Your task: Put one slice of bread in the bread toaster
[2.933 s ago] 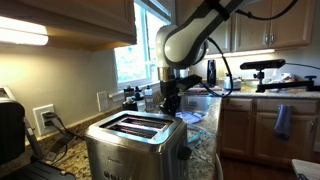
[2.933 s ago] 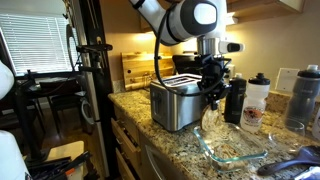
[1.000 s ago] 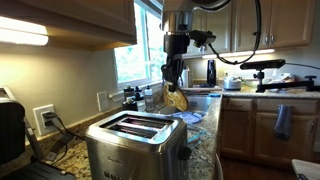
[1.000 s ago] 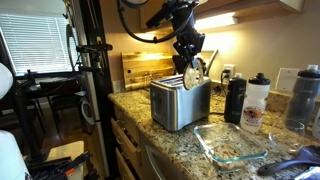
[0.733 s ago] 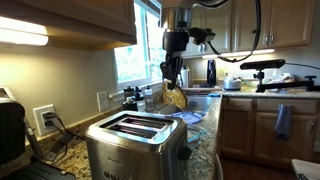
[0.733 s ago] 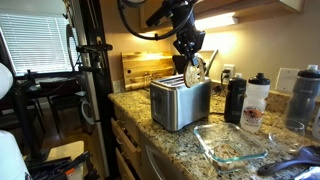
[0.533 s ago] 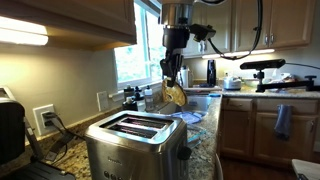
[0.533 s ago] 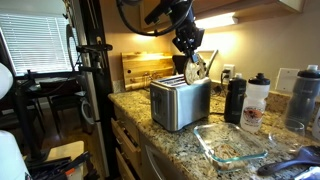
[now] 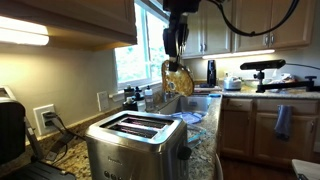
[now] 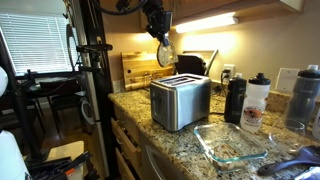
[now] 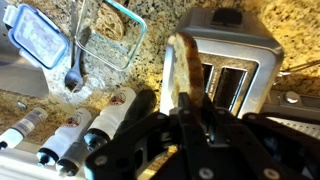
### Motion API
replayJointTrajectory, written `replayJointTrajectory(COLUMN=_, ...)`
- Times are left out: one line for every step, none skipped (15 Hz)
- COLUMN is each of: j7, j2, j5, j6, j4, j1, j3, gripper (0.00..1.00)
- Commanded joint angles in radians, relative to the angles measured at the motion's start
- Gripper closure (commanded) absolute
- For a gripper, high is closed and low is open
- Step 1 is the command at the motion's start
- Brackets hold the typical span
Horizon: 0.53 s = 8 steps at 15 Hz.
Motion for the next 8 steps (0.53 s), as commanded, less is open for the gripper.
replayJointTrajectory(j7=0.046, j2=-0.084, j5=0.008, j6=-0.072, j4=-0.018, j1=0.036, j3=0.03, gripper=0.93)
replayJointTrajectory(j7=0.053, j2=-0.095, j5=0.009, j6=-0.087, j4=-0.016, j1=0.042, j3=0.038, gripper=0.93)
replayJointTrajectory(j7=0.027, j2=-0.074, j5=-0.004, j6=-0.062, j4=-0.017, j1=0.031, j3=0.016, gripper=0.93)
replayJointTrajectory(j7=0.022, j2=-0.075, j5=-0.003, j6=-0.055, j4=-0.018, j1=0.031, j3=0.012, gripper=0.93)
replayJointTrajectory(j7=0.025, j2=-0.076, j5=-0.002, j6=-0.053, j4=-0.018, j1=0.03, j3=0.012, gripper=0.93)
replayJointTrajectory(j7=0.012, j2=-0.071, j5=0.009, j6=-0.042, j4=-0.022, j1=0.033, j3=0.001, gripper=0.93)
replayJointTrajectory(j7=0.007, j2=-0.064, j5=0.012, j6=-0.035, j4=-0.021, j1=0.032, j3=-0.008, gripper=0.93)
replayJointTrajectory(j7=0.002, j2=-0.057, j5=0.015, j6=-0.038, j4=-0.016, j1=0.031, j3=-0.015, gripper=0.93)
